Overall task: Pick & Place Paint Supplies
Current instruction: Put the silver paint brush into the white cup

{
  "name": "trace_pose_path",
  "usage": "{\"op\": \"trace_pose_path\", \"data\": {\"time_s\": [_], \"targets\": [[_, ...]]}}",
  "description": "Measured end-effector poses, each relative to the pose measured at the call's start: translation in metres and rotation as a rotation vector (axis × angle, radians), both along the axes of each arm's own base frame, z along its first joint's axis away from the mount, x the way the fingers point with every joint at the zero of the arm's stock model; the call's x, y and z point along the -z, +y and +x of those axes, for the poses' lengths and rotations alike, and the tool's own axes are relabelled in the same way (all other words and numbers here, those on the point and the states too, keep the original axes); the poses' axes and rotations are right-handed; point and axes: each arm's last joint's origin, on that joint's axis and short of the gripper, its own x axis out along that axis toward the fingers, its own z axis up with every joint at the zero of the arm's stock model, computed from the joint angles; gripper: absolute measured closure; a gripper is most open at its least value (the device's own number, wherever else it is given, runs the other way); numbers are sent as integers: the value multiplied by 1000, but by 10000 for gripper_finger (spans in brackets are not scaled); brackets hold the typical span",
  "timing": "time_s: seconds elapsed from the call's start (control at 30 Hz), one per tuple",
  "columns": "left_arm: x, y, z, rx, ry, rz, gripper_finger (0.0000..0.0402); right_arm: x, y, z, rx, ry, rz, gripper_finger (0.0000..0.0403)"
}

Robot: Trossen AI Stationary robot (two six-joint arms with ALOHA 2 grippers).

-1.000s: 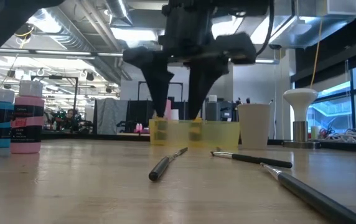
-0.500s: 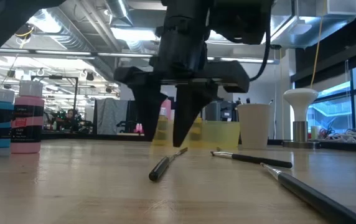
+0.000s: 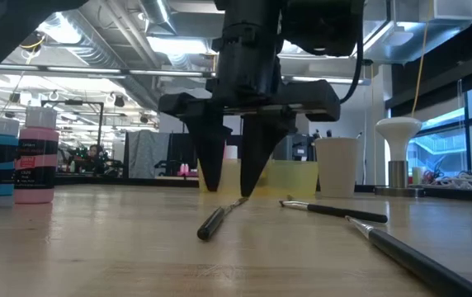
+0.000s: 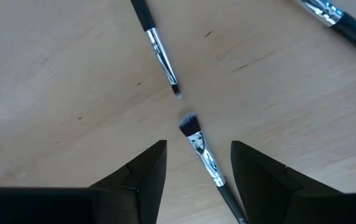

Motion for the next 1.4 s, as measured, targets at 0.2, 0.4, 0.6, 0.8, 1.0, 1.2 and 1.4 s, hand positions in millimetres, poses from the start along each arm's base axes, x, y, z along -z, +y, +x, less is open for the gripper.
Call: {"op": "trace_pose_path", "data": {"time_s": [0.2,0.4,0.6,0.8,1.0,1.2,1.4], "targets": [[0,0,0,-3,-7,14,229,0,0,0,1,0,0,325],[0,1,1,-20,-14,45,229,0,0,0,1,-1,0,324],[7,1,-2,-43,9,27,229,0,0,0,1,-1,1,324],[20,-1,-3,-38,-11,-21,229,0,0,0,1,-1,0,324],[23,-2,-3,-15,-20,-23,229,0,0,0,1,-1,0,324],[25,-6,-4,2,-24,-1,229,0,0,0,1,-1,-1,324],[26,-7,-4,3,-22,-2,229,0,0,0,1,-1,0,324]]}}
